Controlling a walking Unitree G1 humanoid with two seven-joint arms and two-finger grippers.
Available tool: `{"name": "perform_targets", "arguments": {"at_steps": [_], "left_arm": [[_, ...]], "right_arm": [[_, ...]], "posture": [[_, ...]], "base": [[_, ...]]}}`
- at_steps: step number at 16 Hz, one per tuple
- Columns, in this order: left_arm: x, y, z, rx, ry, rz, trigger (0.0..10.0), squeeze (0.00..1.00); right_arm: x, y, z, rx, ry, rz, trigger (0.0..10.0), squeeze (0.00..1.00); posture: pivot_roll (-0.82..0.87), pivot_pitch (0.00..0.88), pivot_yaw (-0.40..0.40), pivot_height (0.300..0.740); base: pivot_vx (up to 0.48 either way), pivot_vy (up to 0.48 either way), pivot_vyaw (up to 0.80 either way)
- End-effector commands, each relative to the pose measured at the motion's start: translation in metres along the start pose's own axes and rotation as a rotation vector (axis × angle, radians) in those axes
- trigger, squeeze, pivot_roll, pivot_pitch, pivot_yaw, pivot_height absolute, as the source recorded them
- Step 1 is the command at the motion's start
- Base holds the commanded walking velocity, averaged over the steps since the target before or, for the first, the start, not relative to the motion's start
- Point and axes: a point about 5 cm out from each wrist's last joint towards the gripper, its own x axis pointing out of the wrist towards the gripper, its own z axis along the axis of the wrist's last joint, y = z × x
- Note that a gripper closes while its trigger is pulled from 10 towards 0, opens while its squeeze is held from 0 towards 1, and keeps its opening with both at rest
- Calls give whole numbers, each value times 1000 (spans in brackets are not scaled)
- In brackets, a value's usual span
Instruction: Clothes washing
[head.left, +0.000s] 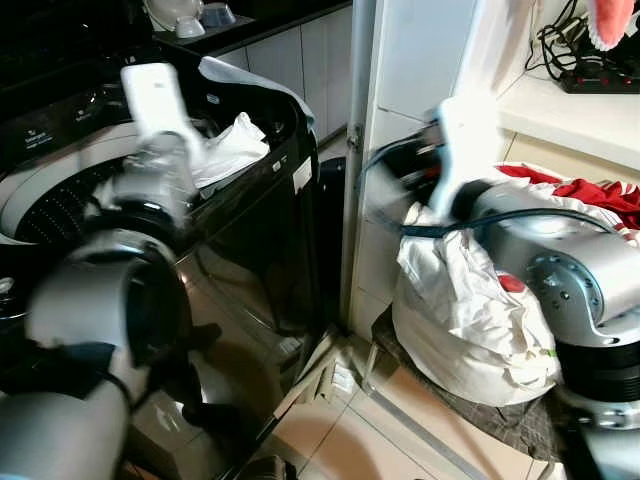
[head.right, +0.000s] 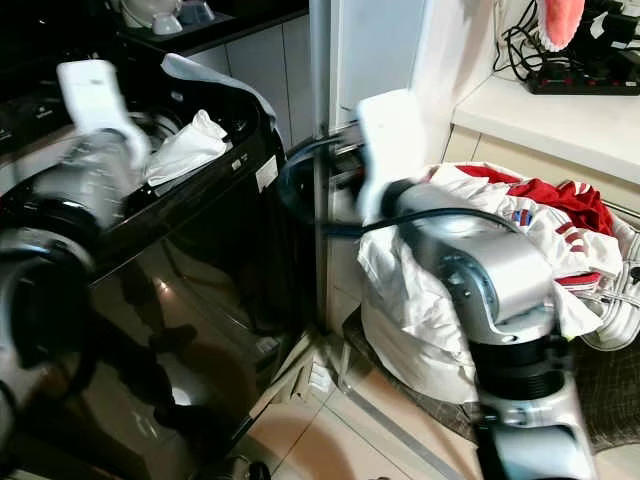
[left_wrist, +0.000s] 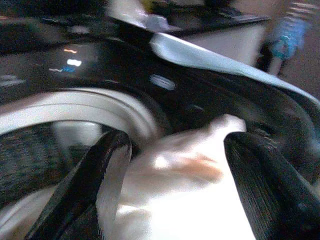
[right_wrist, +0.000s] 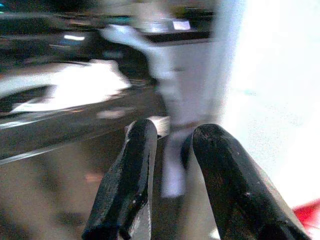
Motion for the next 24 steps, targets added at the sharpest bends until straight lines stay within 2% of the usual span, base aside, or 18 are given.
{"name": "perform_targets", "arguments": {"at_steps": [1, 2, 3, 4, 5, 6, 7, 9, 12, 13, 14, 15, 16, 19, 20, 21, 22, 24], "left_arm": [[-3, -14, -17, 59, 22, -96, 10000, 0], [-5, -22, -26, 102, 14, -150, 10000, 0], [-15, -44, -44, 151, -23, -317, 10000, 0], [-18, -50, -47, 156, -34, -360, 10000, 0], [-27, -62, -50, 162, -111, -468, 10000, 0], [-42, -76, -57, 125, -122, -661, 10000, 0], [-61, -89, -68, 137, -111, -848, 10000, 0], [-74, -95, -73, 198, -135, -914, 10000, 0], [-92, -104, -73, 211, -199, -1031, 10000, 0], [-105, -107, -72, 215, -218, -1111, 10000, 0], [-105, -107, -72, 215, -218, -1111, 10000, 0], [-115, -109, -74, 229, -208, -1175, 10000, 0], [-118, -110, -75, 233, -202, -1198, 10000, 0], [-124, -111, -78, 246, -193, -1211, 10000, 0], [-125, -111, -78, 254, -191, -1208, 10000, 0], [-125, -111, -78, 254, -191, -1208, 10000, 0], [-126, -110, -78, 260, -185, -1205, 10000, 0], [-129, -111, -78, 266, -170, -1222, 10000, 0]], "right_arm": [[-2, -21, -11, -9, 43, -129, 10000, 0], [-4, -29, -17, -20, 78, -164, 10000, 0], [-8, -46, -36, -23, 162, -203, 10000, 1000], [-8, -50, -40, -16, 179, -212, 10000, 1000], [-10, -53, -50, 70, 222, -181, 10000, 1000], [-10, -60, -58, 94, 253, -177, 10000, 1000], [-9, -70, -69, 63, 300, -185, 10000, 1000], [-5, -79, -75, 51, 318, -205, 10000, 1000], [2, -94, -82, 58, 306, -264, 10000, 1000], [7, -104, -87, 57, 301, -314, 10000, 1000], [7, -104, -87, 57, 301, -314, 10000, 1000], [10, -111, -89, 36, 295, -351, 10000, 1000], [10, -113, -91, 36, 303, -363, 10000, 1000], [9, -120, -107, 69, 359, -401, 10000, 1000], [10, -118, -115, 117, 383, -372, 10000, 0], [10, -118, -115, 117, 383, -372, 10000, 0], [10, -113, -125, 201, 415, -307, 10000, 0], [8, -111, -136, 254, 449, -291, 10000, 0]], "posture": [[-60, 0, 65, 740], [-62, 0, 65, 740], [-64, 0, 67, 740], [-64, 0, 67, 740], [-66, 0, 70, 740], [-68, 0, 71, 740], [-77, 0, 79, 740], [-81, 0, 83, 740], [-81, 0, 83, 740], [-75, 0, 80, 740], [-75, 0, 80, 740], [-68, 0, 76, 740], [-68, 0, 76, 740], [-69, 0, 78, 740], [-66, 0, 78, 740], [-66, 0, 78, 740], [-66, 0, 79, 740], [-67, 0, 81, 740]], "base": [[0, 0, 0], [0, 0, 0], [0, 0, 0], [0, 0, 0], [0, 0, 0], [0, 0, 0], [0, 0, 0], [0, 0, 0], [0, 0, 0], [0, 0, 0], [0, 0, 0], [0, 0, 0], [0, 0, 0], [0, 0, 0], [0, 0, 0], [0, 0, 0], [0, 0, 0], [0, 0, 0]]}}
